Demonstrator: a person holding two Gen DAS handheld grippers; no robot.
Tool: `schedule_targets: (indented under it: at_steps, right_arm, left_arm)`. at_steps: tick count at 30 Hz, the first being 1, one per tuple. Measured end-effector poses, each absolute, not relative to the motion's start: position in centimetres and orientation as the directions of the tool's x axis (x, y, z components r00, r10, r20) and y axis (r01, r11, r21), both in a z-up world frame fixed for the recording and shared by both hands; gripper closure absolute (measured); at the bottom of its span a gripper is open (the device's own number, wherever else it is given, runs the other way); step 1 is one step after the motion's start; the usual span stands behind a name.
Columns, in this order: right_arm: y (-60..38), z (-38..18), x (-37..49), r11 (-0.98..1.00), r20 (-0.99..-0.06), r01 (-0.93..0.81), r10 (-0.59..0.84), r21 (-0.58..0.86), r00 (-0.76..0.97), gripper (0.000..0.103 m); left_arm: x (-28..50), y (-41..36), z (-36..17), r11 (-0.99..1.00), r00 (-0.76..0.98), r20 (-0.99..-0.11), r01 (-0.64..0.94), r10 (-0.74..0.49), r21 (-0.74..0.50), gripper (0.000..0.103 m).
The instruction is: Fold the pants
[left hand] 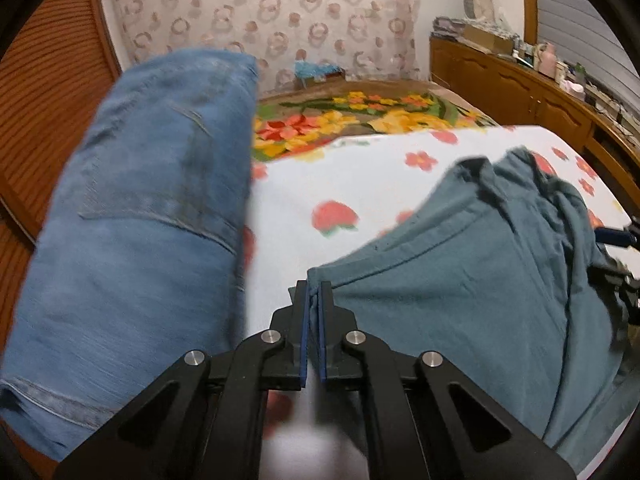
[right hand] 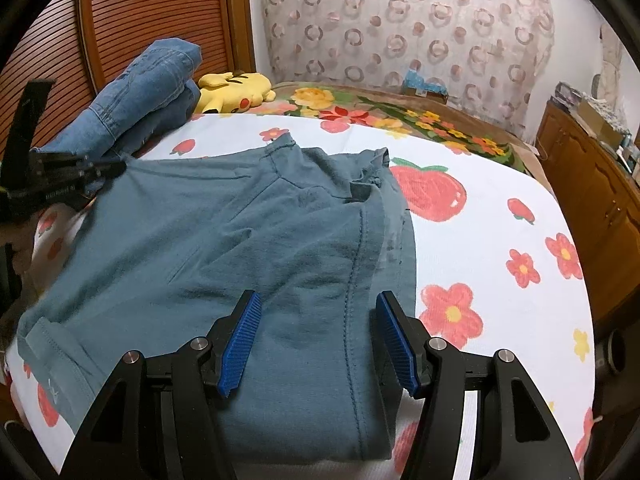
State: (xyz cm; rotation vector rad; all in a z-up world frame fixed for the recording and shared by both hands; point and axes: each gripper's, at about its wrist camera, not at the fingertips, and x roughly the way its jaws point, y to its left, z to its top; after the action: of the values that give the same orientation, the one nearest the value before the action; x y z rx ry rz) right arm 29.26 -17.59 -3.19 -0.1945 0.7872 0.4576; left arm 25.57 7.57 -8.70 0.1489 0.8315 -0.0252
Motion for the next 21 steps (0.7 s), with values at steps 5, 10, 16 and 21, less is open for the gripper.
schedule_targets:
  at_steps: [5, 10, 16, 21]
  right_arm:
    - [-17.8, -3.3, 29.4, 0.888, -0.718, -0.46, 0.317, -0.005, 0.619, 0.041]
    - [-18.0, -3.3, 29.5, 0.89, -0.715, -0.455, 0.313, -0.008, 0.625, 0.041]
    - [-18.7, -2.9, 29.0, 0.895, -0.691, -0.446, 0.32, -0.003, 0.648, 0.041]
    - [-21.0, -1.8, 28.1, 0.911, -0.663, -0.412, 0.326, 0.029, 0.674, 0.041]
  left_arm:
    - [25.8, 7.6, -8.1, 0.987, 0.683, -0.728, 0.079, 0.049, 0.14, 0.099]
    - [25.1, 7.4, -7.8, 0.991, 0.687, -0.727, 0.087, 0.013, 0.1, 0.084]
    - [22.7, 6.0, -7.6, 0.987, 0.689, -0.722, 0.148, -0.061, 0.058, 0.045]
    - [20.0, 4.4, -7.0, 0.979, 0.707, -0.698, 0.198, -0.115, 0.039, 0.024]
